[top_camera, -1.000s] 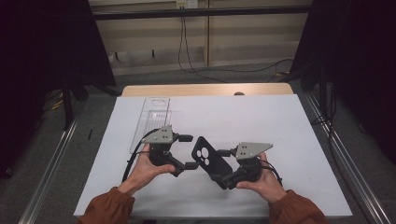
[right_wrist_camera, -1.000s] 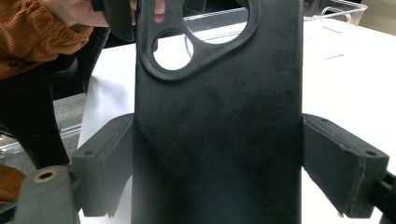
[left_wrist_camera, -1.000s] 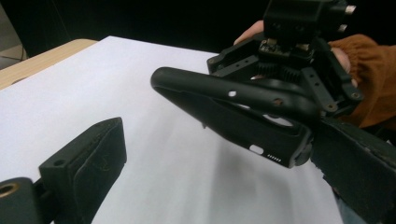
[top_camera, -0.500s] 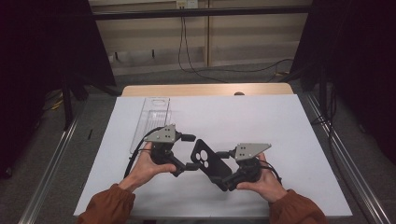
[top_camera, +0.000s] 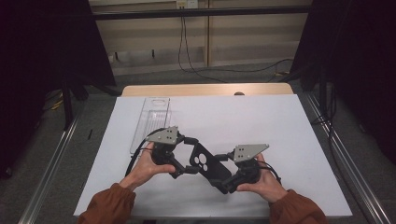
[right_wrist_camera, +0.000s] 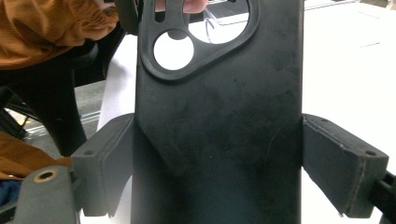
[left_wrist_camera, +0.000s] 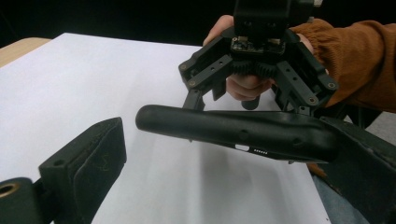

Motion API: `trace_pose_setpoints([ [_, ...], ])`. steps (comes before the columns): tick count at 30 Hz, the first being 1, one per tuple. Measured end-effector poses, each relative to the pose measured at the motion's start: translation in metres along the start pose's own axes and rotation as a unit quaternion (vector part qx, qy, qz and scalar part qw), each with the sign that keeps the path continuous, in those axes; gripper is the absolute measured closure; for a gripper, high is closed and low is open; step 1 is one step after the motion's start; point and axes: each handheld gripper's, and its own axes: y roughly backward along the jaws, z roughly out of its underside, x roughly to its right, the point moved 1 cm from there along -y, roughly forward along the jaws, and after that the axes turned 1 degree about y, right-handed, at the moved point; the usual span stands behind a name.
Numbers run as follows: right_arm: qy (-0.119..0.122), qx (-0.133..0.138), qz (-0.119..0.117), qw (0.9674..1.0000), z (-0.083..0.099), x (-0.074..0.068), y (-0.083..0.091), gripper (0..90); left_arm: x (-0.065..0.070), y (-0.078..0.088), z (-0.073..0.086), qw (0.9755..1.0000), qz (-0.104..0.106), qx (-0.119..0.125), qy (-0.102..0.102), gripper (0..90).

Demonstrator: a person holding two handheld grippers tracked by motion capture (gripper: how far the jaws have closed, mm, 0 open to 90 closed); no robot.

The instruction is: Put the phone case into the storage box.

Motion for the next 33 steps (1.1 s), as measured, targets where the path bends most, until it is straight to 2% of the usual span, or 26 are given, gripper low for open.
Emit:
trace_pose_setpoints([
  [8,0.002,-0.003,-0.007,1.0,0.0001,-0.001,-0.0001,13.9,0.0003,-0.0017,0.0002,0.9999,0.013,0.002,-0.009,3.1],
  [11,0.003,-0.005,-0.013,0.9999,0.0005,-0.002,-0.0008,13.9,0.001,-0.0021,0.0,0.9997,0.024,0.0,-0.011,3.7],
  [23,0.003,-0.01,-0.024,0.9997,0.001,-0.0026,-0.0006,13.9,0.0026,-0.0023,-0.0005,0.9987,0.046,-0.003,-0.023,10.1],
  [33,0.005,-0.011,-0.03,0.9995,0.0008,-0.0031,-0.0001,13.9,0.0024,-0.0038,-0.0005,0.998,0.059,-0.002,-0.021,10.3],
])
